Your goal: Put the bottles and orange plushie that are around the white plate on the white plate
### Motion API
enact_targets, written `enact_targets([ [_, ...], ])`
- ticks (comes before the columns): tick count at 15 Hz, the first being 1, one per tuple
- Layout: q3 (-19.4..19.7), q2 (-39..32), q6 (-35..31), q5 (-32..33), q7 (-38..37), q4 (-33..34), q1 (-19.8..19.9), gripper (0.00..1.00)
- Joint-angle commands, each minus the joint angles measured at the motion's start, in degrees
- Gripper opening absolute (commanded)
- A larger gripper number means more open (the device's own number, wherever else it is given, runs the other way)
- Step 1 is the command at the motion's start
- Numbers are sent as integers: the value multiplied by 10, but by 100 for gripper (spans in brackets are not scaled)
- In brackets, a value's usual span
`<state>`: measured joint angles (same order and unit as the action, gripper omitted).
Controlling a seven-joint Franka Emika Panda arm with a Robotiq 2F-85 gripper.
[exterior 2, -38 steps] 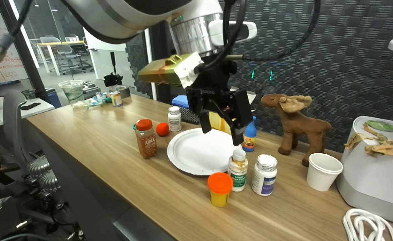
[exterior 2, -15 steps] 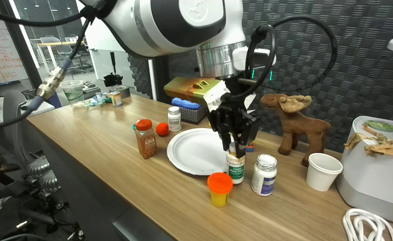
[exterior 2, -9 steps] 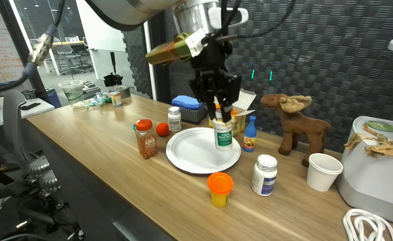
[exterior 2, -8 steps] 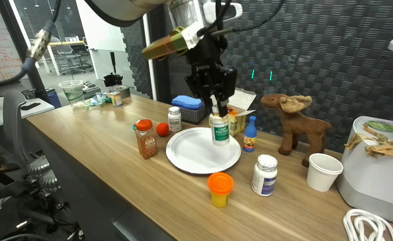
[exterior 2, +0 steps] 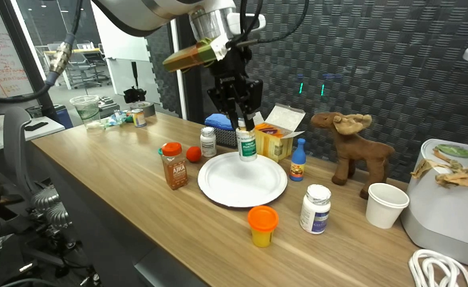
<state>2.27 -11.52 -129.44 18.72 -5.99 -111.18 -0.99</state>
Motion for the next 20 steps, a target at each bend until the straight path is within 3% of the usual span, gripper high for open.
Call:
enact_targets([
  [1, -5, -46, -36, -29, 38, 37, 8, 15],
  [10, -25, -98, -47, -147, 135, 78, 29, 15],
  [15, -23, -115, -44, -142, 146, 82, 25, 16],
  [16, -21, -119, -43, -136, 144, 83, 23, 65],
  [17, -20, -122, -42, -132, 139, 83, 20, 66],
  [20, -16, -119, -42, -121, 135, 80, 17, 86],
])
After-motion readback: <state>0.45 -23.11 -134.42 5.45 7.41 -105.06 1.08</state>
